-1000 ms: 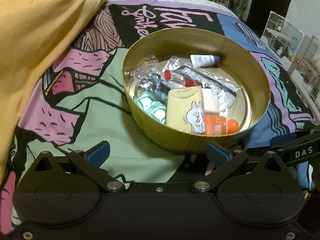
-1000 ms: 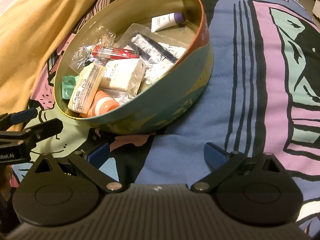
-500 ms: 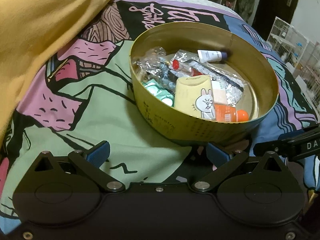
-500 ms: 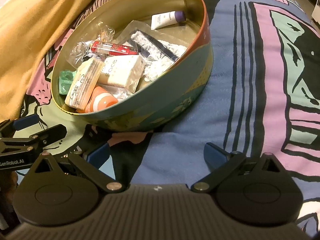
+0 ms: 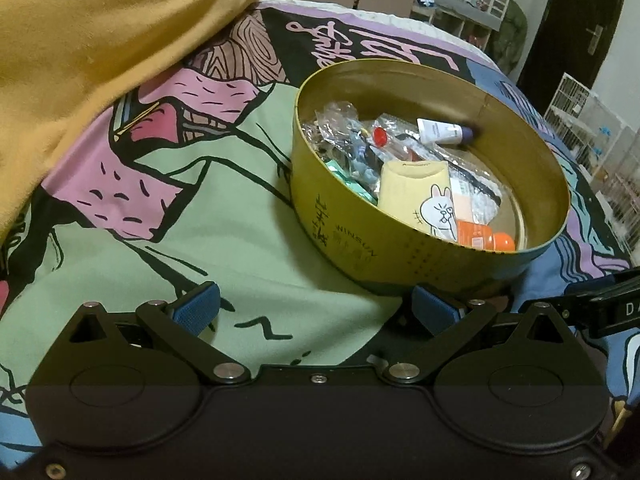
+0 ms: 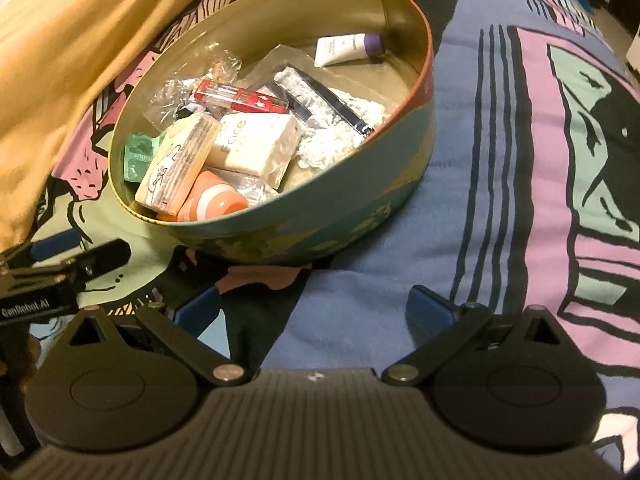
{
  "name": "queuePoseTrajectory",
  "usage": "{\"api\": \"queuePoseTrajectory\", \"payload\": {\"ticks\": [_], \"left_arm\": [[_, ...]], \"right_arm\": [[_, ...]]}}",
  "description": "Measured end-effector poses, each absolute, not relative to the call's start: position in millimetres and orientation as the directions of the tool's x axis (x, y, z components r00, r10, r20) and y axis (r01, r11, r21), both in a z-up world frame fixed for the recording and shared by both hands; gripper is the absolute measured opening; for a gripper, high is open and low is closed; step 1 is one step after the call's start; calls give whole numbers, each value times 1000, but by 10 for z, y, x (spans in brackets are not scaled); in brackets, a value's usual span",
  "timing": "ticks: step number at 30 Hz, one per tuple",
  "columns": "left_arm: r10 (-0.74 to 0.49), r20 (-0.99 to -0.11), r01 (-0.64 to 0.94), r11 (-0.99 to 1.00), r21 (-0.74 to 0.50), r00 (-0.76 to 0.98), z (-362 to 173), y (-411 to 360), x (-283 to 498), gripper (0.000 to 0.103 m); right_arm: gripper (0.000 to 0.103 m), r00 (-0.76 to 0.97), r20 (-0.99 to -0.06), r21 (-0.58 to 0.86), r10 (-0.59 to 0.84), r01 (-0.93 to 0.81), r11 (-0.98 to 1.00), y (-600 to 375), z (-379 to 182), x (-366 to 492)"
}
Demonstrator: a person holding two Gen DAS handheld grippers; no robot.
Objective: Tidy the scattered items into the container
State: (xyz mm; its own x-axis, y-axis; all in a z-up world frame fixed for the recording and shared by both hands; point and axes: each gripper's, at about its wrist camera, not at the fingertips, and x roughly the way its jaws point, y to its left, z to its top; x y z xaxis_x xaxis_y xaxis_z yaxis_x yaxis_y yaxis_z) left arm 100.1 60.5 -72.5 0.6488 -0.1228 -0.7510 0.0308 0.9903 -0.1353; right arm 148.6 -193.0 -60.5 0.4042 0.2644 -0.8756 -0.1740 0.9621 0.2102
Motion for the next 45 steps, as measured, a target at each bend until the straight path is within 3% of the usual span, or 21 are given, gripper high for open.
{"api": "queuePoseTrajectory", "payload": {"ticks": [8, 36, 45], "left_arm": [[-87, -761, 41, 996, -79, 643, -767, 525, 1005, 102], [-74, -819, 7, 996, -85, 569, -1020, 533, 1182, 102], [-25, -835, 23, 1000, -15, 550, -1119, 425, 1208, 103]], "right_arm": [[103, 386, -888, 191, 251, -187, 964, -1874, -646, 1513], [103, 333, -916, 166, 226, -200, 966, -1797, -775, 1556], [103, 325, -927, 124, 189, -210, 970, -1732, -840, 1564]]}}
